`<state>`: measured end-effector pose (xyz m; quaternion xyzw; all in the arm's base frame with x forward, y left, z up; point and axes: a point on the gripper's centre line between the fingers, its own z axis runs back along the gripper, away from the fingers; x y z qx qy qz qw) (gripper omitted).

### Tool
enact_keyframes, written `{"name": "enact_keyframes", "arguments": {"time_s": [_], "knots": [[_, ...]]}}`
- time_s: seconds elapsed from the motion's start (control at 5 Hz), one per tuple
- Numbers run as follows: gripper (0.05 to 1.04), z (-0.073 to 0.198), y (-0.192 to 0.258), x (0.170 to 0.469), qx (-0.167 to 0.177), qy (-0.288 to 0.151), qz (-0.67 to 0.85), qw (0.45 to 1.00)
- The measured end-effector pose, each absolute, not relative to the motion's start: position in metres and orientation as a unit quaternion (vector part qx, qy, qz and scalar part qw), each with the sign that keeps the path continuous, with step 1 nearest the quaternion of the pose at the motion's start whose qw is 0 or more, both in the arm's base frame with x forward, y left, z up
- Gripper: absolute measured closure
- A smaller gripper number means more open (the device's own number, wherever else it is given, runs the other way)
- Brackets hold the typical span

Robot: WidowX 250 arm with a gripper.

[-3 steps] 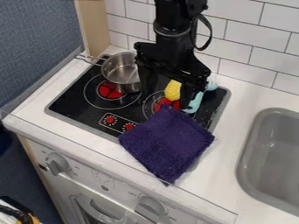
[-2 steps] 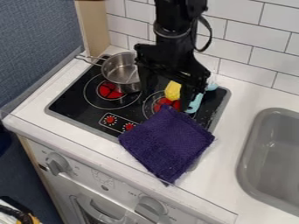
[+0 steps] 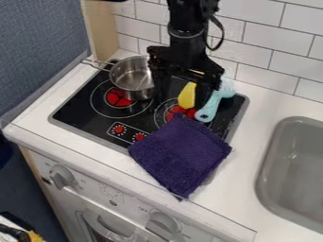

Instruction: Put the corn in the purple towel

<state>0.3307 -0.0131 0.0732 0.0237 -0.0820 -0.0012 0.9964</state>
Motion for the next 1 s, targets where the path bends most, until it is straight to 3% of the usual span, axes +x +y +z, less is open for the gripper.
{"name": "enact_keyframes", "arguments": {"time_s": [0.4, 0.8, 1.0], "knots": [[0.083, 0.035, 0.006, 0.374, -0.023, -0.068, 0.045, 0.996], [0.131, 0.012, 0.005, 0.383, -0.027, -0.042, 0.050, 0.998], [0.395, 0.012, 0.006, 0.383, -0.021, -0.041, 0.050, 0.998]]}}
